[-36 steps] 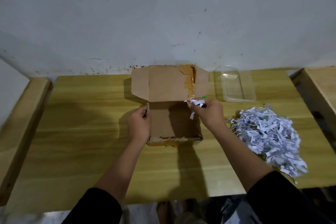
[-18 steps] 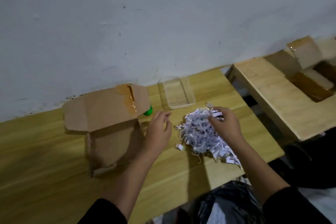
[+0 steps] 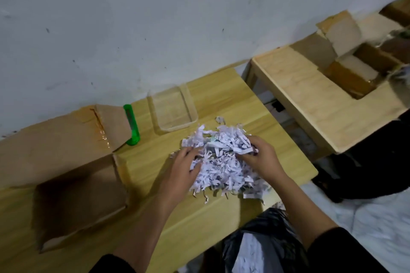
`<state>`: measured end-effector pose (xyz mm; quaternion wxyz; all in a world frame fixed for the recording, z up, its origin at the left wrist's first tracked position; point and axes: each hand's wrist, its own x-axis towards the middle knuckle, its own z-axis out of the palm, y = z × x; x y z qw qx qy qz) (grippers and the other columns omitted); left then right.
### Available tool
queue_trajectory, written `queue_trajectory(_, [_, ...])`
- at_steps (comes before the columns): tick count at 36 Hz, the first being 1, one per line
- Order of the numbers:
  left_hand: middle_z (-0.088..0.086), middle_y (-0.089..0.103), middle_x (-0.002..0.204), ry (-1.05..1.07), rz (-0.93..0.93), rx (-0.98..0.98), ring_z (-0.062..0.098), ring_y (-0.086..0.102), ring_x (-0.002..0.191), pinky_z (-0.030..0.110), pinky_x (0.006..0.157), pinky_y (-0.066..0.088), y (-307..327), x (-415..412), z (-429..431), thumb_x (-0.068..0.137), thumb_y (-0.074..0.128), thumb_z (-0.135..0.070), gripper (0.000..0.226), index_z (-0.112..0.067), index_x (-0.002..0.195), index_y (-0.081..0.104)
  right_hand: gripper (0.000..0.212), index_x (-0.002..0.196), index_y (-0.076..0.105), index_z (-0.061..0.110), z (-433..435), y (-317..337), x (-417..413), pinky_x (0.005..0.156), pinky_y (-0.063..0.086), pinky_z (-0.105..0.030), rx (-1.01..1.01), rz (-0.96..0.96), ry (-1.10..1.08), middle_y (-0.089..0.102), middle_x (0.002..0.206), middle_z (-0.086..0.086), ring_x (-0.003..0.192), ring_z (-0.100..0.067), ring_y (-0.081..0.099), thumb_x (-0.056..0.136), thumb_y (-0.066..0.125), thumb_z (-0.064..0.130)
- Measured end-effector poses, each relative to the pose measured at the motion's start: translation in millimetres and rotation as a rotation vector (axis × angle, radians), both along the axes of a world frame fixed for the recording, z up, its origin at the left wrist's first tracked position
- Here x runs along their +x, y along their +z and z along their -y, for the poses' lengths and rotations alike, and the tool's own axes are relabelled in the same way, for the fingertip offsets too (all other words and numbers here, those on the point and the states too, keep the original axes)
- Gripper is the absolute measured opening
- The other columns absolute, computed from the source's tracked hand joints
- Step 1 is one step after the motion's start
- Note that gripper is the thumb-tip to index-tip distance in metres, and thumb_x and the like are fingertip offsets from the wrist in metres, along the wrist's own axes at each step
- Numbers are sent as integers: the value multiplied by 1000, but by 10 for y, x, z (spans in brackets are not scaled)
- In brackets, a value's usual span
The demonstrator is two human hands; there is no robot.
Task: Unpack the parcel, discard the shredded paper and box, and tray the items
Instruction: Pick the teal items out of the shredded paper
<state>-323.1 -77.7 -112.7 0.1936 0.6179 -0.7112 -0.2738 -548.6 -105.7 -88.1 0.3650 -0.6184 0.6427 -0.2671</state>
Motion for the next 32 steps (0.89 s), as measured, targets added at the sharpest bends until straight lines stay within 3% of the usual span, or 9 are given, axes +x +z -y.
queue_trajectory(3, [0, 53, 128, 81, 38, -13, 21, 52, 115, 36, 93, 45, -65, 128, -18, 94, 52, -28, 36, -15, 127, 54, 30, 114, 64, 16, 33, 31, -48, 63, 44, -21, 30, 104, -112, 63, 91, -1, 80, -18, 59, 84, 67, 13])
queue_trajectory(6, [-2, 56, 125, 169, 29, -32, 20, 54, 113, 39, 92, 47, -59, 187, -53, 91, 54, -26, 34, -16, 124, 57, 26, 113, 63, 16, 51, 24, -137, 50, 45, -19, 78, 128, -188, 61, 81, -4, 68, -18, 57, 88, 59, 9])
queue_trajectory(12, [-2, 53, 113, 316, -82, -176, 17, 47, 111, 29, 93, 38, 186, 82, -36, 81, 52, -35, 32, -21, 108, 61, 50, 134, 47, 18, 76, 169, -235, 87, 38, -30, 102, 77, -130, 49, 133, -4, 118, -19, 47, 86, 60, 8])
queue_trajectory(16, [1, 44, 134, 196, -105, -164, 9, 34, 124, 23, 103, 25, 333, -123, 29, 88, 55, -26, 40, -18, 127, 51, 46, 131, 49, 20, 52, 249, -128, 98, 30, -26, -59, -30, -37, 44, 140, -3, 128, -18, 41, 87, 61, 14])
queue_trajectory(20, [-5, 22, 154, -97, -32, -50, 9, 16, 141, 30, 116, 16, 190, -306, 76, 98, 38, -35, 53, -23, 147, 23, 49, 139, 39, 26, 13, 203, 152, 103, 27, -23, -127, -100, 183, 35, 148, 3, 135, -13, 32, 92, 53, 23])
queue_trajectory(24, [-7, -3, 158, -156, 186, 53, 5, -9, 143, 26, 116, -7, -59, -271, 53, 97, 23, -51, 65, -23, 149, -3, 62, 148, 17, 31, -23, -13, 242, 107, 26, -22, -3, -174, 309, 13, 157, 9, 142, -8, 16, 95, 48, 32])
queue_trajectory(27, [-5, -10, 157, -158, 337, 73, 3, -23, 136, 24, 112, -17, -124, -151, 4, 87, 0, -64, 75, -22, 148, -10, 67, 149, 7, 32, -98, -196, 71, 115, 25, -36, 100, -214, 270, 4, 158, 12, 145, -9, 8, 95, 46, 39])
queue_trajectory(29, [-4, -11, 157, -160, 399, 74, 4, -26, 135, 26, 111, -19, -131, -75, -27, 71, -23, -72, 93, -21, 148, -9, 66, 149, 7, 31, -156, -247, -69, 115, 21, -35, 141, -235, 263, 4, 158, 12, 145, -9, 7, 95, 44, 41])
queue_trajectory(32, [-3, -9, 157, -131, 421, 90, 6, -24, 136, 28, 111, -17, -133, -15, -73, 62, -31, -74, 104, -22, 148, -6, 62, 149, 16, 25, -195, -233, -206, 113, 20, -32, 170, -218, 201, 10, 158, 6, 145, -12, 11, 96, 45, 37])
